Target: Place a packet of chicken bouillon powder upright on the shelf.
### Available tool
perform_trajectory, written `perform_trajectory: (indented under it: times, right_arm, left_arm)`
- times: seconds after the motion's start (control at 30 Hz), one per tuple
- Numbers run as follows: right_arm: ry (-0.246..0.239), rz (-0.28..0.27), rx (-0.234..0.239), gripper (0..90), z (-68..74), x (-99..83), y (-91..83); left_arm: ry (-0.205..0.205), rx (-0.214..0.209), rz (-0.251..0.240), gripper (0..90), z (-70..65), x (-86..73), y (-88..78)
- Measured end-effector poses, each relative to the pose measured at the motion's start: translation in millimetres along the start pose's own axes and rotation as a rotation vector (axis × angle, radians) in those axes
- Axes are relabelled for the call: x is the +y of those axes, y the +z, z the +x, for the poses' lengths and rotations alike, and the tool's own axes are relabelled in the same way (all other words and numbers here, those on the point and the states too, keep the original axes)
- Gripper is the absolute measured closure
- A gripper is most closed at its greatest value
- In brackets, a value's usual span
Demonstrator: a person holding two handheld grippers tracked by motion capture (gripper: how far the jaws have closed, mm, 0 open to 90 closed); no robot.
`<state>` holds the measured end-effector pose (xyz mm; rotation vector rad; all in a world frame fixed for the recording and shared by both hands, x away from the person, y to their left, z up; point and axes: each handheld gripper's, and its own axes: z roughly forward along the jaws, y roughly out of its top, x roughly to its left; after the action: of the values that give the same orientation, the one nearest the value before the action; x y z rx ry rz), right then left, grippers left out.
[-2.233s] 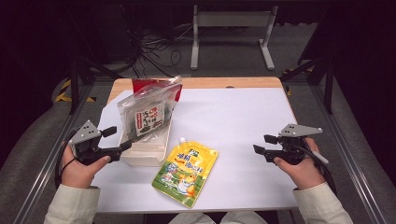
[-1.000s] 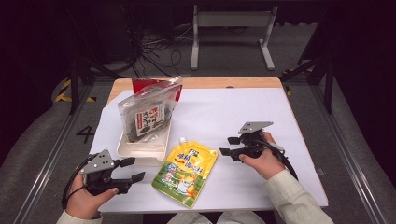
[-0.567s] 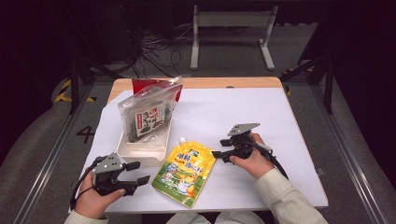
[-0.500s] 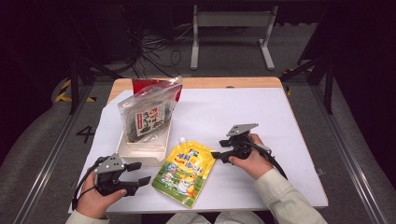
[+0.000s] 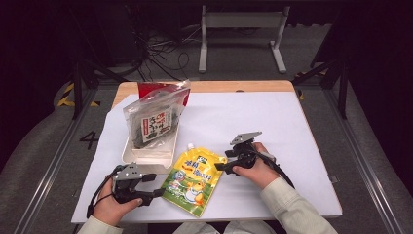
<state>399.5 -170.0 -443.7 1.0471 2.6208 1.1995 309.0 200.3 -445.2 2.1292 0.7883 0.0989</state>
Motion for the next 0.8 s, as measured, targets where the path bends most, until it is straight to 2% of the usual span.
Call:
perform_trajectory:
  times: [0.1, 0.27, 0.47, 0.7, 0.8]
  right_arm:
    - [0.01, 0.005, 0.007, 26.8, 0.9, -0.4, 2.4]
    - [0.013, 0.018, 0.019, 25.3, 3.0, -2.2, 5.7]
    - [0.018, 0.027, 0.032, 24.7, 5.7, -3.5, 7.2]
    - [0.044, 0.016, 0.048, 28.2, 4.6, -2.2, 1.7]
    - [0.048, 0.017, 0.04, 32.8, 4.0, -2.1, 0.6]
  left_arm:
    - [0.003, -0.007, 0.008, 35.8, 0.1, -0.6, 2.5]
    - [0.038, -0.023, 0.03, 35.9, -3.2, -2.1, 10.1]
    - [0.043, -0.03, 0.045, 37.7, -3.0, -3.7, 13.4]
    - [0.065, -0.054, 0.063, 42.1, -4.5, -4.8, 18.2]
    - [0.081, -0.056, 0.046, 44.8, -5.6, -5.3, 18.1]
